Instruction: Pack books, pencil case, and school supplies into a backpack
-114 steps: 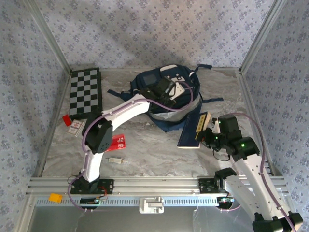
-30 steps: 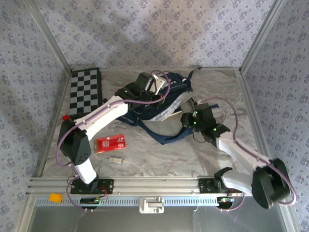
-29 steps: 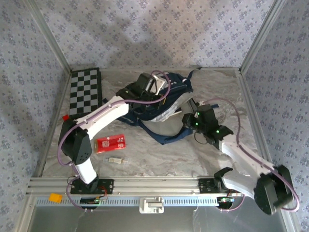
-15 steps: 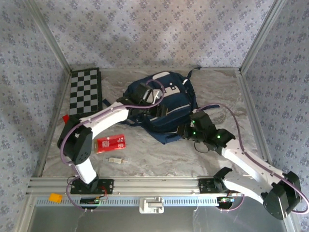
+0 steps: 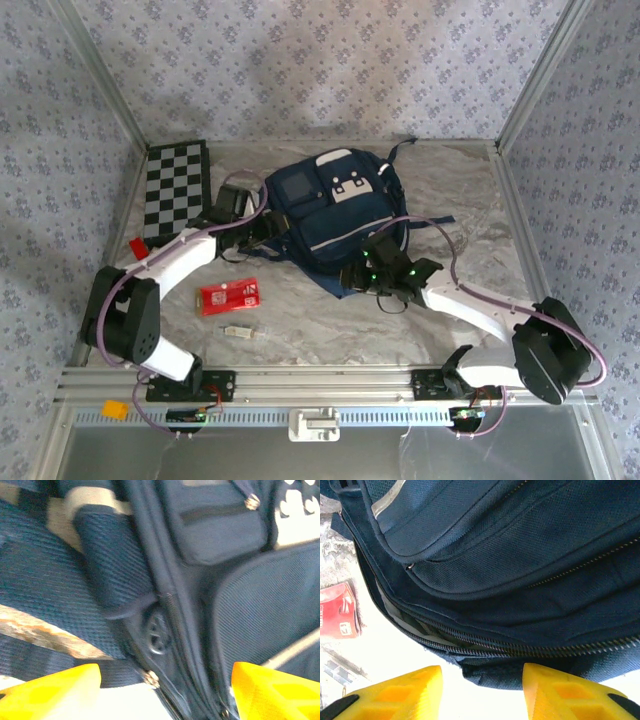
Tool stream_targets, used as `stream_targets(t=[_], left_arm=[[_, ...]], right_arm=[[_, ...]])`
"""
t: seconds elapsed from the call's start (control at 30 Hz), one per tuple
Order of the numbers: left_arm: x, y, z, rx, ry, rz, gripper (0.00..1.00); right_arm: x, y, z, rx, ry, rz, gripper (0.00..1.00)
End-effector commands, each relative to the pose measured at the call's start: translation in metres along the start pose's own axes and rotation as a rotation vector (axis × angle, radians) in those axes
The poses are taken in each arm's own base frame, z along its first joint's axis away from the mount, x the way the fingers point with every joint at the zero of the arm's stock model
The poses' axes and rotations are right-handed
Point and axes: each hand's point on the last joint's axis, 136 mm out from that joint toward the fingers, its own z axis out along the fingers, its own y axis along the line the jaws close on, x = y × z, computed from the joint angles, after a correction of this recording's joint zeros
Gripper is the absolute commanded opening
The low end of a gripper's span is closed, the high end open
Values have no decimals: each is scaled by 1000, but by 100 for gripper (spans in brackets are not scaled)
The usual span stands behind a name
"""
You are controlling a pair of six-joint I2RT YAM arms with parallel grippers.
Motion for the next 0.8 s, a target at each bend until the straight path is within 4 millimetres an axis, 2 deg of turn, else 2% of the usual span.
stream_targets(t=[0.0,0.1,0.23,0.3,0.4,0.6,0.77], left_arm=[[-14,-4,13,33,-23,-74,69],[-26,2,24,20,-35,-105,68],[-44,32,33,-68,-84,-208,67],[-51,31,39,-34,-91,-237,66],[-59,16,48,35,-83,-241,63],[-51,9,69,45,-27,-295,57],[-39,11,79,43,14,-329,42]], right_arm=[[-6,9,1,-23,-38,18,48],[-2,6,3,-12,-35,24,48],[2,5,0,-13,-30,33,49],[4,2,0,-11,-29,37,50],[10,0,2,-13,-13,57,50],[14,12,6,-95,0,116,51],[6,5,12,-44,-6,89,52]])
